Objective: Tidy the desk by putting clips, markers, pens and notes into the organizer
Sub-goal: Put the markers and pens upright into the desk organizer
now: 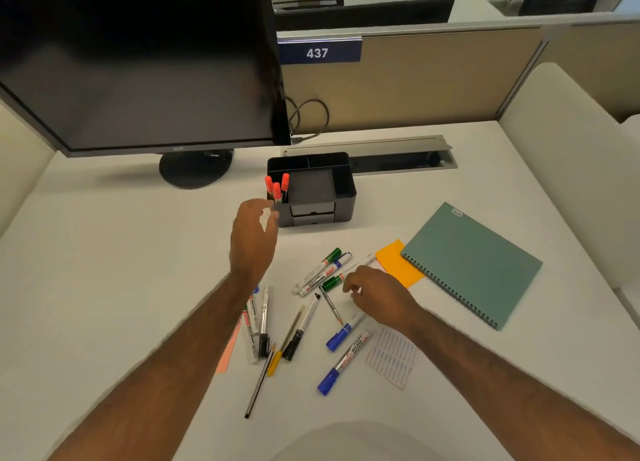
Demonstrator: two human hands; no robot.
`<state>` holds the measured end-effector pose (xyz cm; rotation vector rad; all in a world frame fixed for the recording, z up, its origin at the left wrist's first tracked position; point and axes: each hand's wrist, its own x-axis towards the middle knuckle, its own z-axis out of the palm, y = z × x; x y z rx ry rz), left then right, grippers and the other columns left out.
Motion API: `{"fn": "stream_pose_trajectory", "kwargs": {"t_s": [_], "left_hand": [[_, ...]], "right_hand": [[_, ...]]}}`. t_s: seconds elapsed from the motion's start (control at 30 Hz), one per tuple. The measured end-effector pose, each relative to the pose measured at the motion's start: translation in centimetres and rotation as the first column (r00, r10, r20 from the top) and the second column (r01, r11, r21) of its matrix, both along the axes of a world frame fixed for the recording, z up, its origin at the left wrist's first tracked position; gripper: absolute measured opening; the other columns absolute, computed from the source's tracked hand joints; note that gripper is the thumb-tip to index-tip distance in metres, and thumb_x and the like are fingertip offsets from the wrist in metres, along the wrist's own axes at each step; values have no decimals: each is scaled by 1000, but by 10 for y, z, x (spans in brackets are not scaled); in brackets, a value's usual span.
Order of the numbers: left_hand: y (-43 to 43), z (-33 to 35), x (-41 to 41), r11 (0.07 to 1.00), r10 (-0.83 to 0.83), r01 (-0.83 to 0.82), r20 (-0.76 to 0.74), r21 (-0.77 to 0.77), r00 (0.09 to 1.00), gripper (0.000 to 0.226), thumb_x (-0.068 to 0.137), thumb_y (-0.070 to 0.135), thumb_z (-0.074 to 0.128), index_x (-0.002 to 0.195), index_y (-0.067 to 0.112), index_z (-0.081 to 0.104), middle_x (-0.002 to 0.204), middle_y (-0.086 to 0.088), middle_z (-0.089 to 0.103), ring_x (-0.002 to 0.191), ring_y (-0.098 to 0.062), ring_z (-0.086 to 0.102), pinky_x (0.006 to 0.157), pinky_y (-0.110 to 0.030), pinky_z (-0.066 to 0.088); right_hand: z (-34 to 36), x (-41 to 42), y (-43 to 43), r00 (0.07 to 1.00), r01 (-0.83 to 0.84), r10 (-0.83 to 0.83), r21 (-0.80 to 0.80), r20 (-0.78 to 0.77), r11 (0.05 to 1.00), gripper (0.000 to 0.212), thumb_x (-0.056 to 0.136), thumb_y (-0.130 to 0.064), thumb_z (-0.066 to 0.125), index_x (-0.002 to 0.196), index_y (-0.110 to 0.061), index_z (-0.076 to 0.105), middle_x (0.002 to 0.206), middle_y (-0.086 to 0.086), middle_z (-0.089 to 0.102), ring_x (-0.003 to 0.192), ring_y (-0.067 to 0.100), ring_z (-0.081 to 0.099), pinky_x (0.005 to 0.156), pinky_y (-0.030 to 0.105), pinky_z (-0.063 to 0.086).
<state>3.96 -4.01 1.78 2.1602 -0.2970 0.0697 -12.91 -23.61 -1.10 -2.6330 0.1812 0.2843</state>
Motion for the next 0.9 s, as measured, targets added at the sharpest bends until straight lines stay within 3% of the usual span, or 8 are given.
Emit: {"fn": "stream_pose_trajectory", "kwargs": {"t_s": [0.07, 0.17, 0.3, 0.5, 0.7, 0.8, 0.9], "left_hand": [[10, -17, -35, 987, -114, 103, 91, 122, 989, 23, 99, 25, 54, 121, 20, 61, 129, 1, 58, 118, -12, 52, 101, -28, 42], [21, -42, -87, 954, -227, 210, 55, 214, 972, 20, 101, 28, 49, 119, 28, 59, 129, 9, 54, 117, 4, 42, 99, -21, 34], [22, -60, -132, 919, -338, 334, -15, 208, 941, 24, 101, 45, 42, 116, 33, 56, 117, 15, 55, 108, 0, 49, 93, -27, 46], [19, -60, -151, 903, -367, 374, -75, 213, 927, 25, 99, 44, 50, 119, 32, 58, 117, 16, 58, 107, -2, 55, 91, -25, 48], [21, -54, -171, 909, -295, 342, -209, 238, 932, 46, 94, 59, 47, 135, 39, 44, 109, 22, 56, 88, 3, 57, 73, -12, 46], [18, -49, -179, 941, -255, 307, -298, 143, 920, 66, 87, 70, 39, 146, 43, 27, 109, 21, 54, 89, 2, 59, 76, -20, 54], [16, -48, -188, 950, -230, 283, -320, 131, 919, 67, 87, 71, 37, 146, 41, 29, 111, 19, 54, 90, 0, 61, 75, -22, 55]], "right_hand": [[-3, -16, 4, 985, -171, 170, -114, -21, 979, 22, 94, -20, 57, 115, -26, 63, 115, -3, 58, 104, 14, 53, 81, 28, 47], [-6, -30, 13, 929, -361, 368, -298, -36, 884, 24, 90, -16, 63, 114, -19, 61, 106, 5, 56, 93, 19, 51, 70, 33, 48], [-9, -32, 19, 891, -439, 445, -408, -84, 801, 24, 86, -17, 70, 108, -14, 61, 103, 8, 55, 92, 23, 50, 65, 34, 36], [-9, -28, 21, 921, -371, 388, -398, -41, 839, 19, 89, -17, 66, 108, -18, 59, 103, 5, 57, 90, 19, 46, 66, 32, 32], [16, -10, 17, 975, -137, 178, -276, 131, 951, 23, 83, -13, 60, 102, -20, 52, 98, 3, 59, 75, 11, 34, 51, 24, 21], [35, 6, 11, 968, -107, 161, -266, 192, 958, 25, 83, -14, 63, 103, -22, 50, 96, 1, 58, 75, 12, 37, 51, 26, 28], [55, 29, 4, 974, -98, 134, -196, 181, 976, 19, 88, -20, 62, 102, -26, 51, 90, -5, 53, 75, 10, 46, 53, 23, 33]]}}
